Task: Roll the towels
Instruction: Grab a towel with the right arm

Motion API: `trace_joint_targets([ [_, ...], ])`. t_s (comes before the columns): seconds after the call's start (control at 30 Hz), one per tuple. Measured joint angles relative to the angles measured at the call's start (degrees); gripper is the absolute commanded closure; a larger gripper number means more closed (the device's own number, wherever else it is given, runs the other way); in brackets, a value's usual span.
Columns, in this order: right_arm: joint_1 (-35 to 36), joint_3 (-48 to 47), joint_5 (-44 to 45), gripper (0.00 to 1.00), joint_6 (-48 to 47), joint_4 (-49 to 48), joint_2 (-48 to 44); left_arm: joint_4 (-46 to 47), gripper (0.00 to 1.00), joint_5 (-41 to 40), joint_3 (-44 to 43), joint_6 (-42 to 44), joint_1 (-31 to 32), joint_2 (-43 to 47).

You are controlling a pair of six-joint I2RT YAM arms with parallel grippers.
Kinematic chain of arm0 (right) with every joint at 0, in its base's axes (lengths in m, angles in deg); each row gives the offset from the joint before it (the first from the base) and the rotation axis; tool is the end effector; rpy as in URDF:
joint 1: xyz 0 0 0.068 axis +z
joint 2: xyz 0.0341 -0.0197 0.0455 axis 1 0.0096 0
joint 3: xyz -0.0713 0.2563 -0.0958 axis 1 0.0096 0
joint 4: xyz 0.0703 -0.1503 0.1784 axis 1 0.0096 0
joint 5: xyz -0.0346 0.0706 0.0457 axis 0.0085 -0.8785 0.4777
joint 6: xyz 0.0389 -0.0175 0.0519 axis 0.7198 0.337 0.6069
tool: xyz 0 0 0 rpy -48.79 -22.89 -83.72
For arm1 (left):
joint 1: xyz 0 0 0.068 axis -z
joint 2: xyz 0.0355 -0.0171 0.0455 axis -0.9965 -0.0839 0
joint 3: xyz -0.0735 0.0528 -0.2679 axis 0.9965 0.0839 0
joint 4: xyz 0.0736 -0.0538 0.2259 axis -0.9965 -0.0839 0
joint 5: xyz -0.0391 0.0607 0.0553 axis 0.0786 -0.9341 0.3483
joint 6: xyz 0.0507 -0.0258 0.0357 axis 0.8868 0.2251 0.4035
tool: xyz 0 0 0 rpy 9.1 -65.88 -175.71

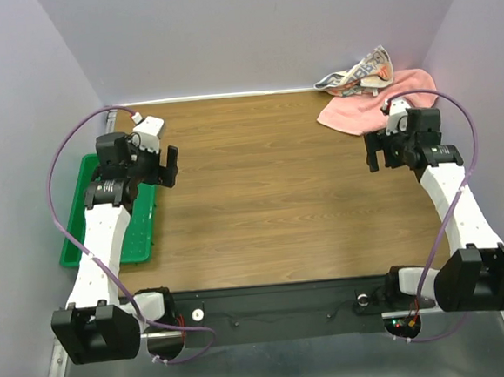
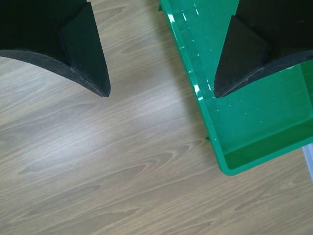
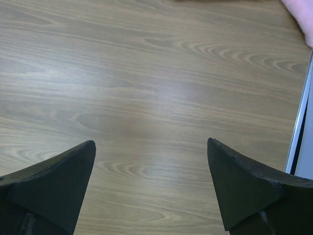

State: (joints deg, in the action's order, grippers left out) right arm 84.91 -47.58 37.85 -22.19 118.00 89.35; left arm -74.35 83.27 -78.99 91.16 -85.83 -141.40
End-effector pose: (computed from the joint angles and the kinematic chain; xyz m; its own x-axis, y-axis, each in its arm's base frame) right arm 0.2481 -0.0118 0.3181 -0.6280 -0.1993 -0.7523 -0.1958 0.9760 -0.0951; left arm 0.2387 -0.0144 0.3557 -0.3262 0.3121 -0.8923 0.4099 0.8973 0.1640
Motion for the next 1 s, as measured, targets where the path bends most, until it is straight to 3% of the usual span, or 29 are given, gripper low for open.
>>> trace_joint_targets([
  [0.17, 0.0, -1.53, 0.59, 0.0, -1.62, 0.61, 5.14, 1.66, 0.01, -2.51, -0.2, -0.52, 0.31, -0.26],
  [0.37, 0.0, -11.26, 2.14, 0.0, -4.15, 0.2, 16.92, 2.93, 0.01, -4.31, -2.23, -1.57, 0.31, -2.19],
  [0.57, 0.0, -26.91, 6.25, 0.0, -3.04, -2.03, 33.27, 4.81, 0.01, -5.27, -4.96, -3.52, 0.28, -3.56],
  [0.8, 0.0, -48.33, 9.31, 0.0, 4.85, -5.73, 53.62, 5.88, 0.01, -2.25, -6.73, -6.16, 0.31, -4.39],
  [1.0, 0.0, -60.37, 9.38, 0.0, 10.21, -8.2, 65.22, 5.2, 0.01, -2.62, -6.95, -7.48, 0.31, -7.15],
])
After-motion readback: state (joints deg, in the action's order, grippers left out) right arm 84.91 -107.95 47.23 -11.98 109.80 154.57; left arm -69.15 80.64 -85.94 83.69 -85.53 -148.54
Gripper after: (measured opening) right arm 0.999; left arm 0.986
